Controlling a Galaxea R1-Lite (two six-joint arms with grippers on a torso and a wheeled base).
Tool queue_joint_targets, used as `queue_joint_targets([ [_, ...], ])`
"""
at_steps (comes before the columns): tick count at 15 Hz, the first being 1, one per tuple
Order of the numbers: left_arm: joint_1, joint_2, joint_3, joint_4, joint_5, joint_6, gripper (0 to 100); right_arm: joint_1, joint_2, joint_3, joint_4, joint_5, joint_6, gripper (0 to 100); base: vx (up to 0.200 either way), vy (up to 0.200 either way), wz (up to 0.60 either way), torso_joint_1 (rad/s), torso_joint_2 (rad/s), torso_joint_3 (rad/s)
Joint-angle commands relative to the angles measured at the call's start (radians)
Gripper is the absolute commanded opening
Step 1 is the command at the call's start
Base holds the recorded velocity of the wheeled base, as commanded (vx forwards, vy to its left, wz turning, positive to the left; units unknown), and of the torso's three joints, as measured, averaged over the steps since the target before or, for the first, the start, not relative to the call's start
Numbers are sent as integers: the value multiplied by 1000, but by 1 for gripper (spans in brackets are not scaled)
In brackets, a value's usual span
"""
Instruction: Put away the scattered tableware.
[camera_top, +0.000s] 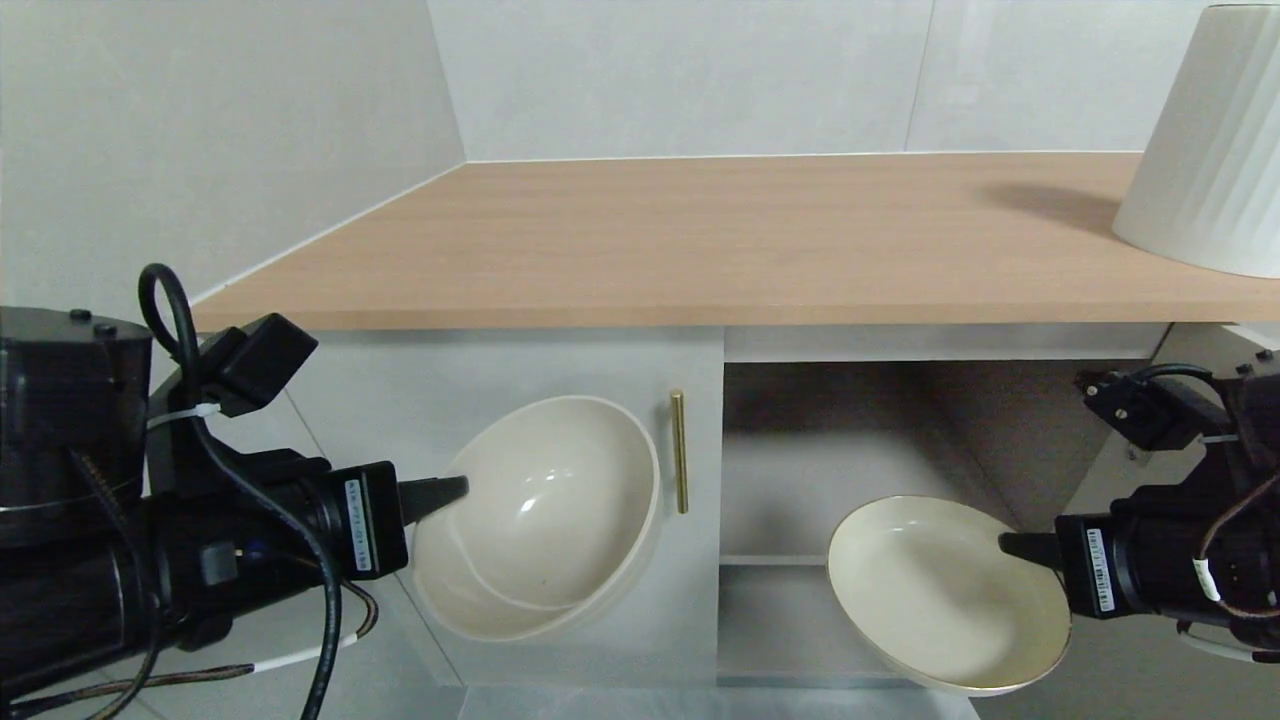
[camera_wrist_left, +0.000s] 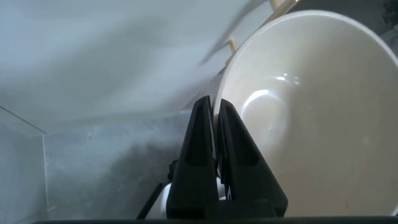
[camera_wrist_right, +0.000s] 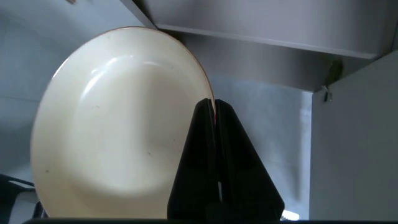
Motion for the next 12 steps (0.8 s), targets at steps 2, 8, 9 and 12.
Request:
queue_joint_targets([
  [2, 0, 2, 0, -1, 0, -1, 0, 2, 5, 2, 0, 0, -1, 0, 0, 0, 0, -16, 30, 23],
  [8, 0, 6, 0, -1, 0, -1, 0, 0, 164, -3, -3, -2, 1, 0, 0, 0, 0, 0, 0, 0],
  [9, 0, 6, 0, -1, 0, -1, 0, 0, 245, -2, -32, -3, 7, 0, 0, 0, 0, 0, 0, 0],
  [12, 0, 8, 0, -1, 0, -1, 0, -1, 377, 26, -112, -3, 10, 0, 0, 0, 0, 0, 0, 0],
])
